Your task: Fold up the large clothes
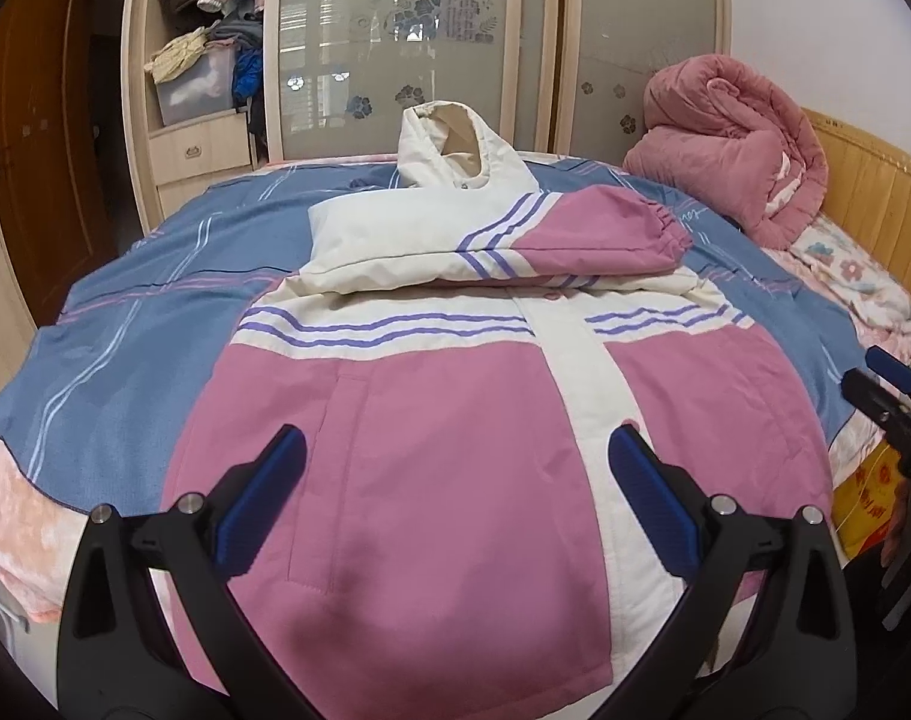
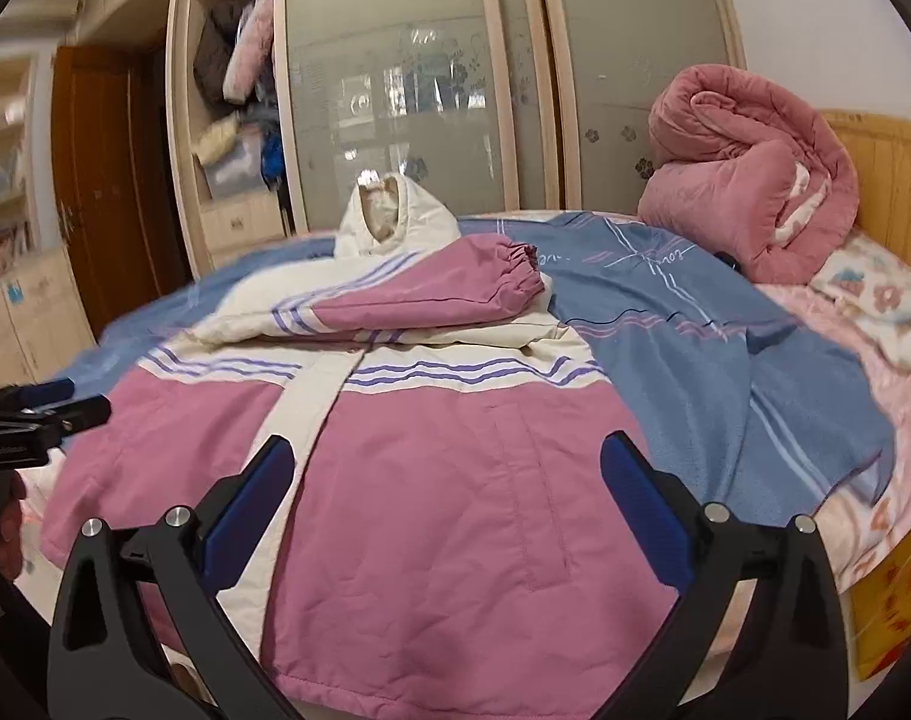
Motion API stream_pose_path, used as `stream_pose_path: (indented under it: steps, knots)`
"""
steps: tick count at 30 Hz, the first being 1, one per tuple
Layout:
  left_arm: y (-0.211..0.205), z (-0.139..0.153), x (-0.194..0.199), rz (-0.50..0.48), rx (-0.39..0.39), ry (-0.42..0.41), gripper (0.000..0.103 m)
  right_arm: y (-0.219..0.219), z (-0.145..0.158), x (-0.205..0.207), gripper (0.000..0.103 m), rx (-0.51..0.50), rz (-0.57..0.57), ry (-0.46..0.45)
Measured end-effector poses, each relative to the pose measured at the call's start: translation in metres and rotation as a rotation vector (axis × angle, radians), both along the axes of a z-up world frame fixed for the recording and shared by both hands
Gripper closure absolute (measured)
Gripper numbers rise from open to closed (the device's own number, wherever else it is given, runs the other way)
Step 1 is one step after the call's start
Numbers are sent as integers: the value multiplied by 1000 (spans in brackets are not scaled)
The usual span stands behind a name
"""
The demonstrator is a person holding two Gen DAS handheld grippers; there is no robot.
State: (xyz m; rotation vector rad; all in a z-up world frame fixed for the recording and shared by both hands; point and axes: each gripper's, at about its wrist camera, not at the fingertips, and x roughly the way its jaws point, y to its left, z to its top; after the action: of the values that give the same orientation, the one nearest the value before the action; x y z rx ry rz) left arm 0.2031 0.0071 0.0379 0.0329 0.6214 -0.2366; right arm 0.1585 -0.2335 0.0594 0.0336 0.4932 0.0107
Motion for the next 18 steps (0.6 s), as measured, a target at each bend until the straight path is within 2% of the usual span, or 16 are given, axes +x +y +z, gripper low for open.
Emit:
stream_pose_path:
  steps: [5,11,14,18]
  knots:
    - [9,5,16,20,-39,-13,2,30,43,50,1,-96,23,-23]
    - [27,12,44,70,-85,-29,2,60,86,142,1,-114,55,-27]
    - [35,9,62,102,-115,-13,2,73,99,213,1,-81,61,25]
    - [40,-1,83,126,-151,35,2,93,97,303,1,-133,27,94]
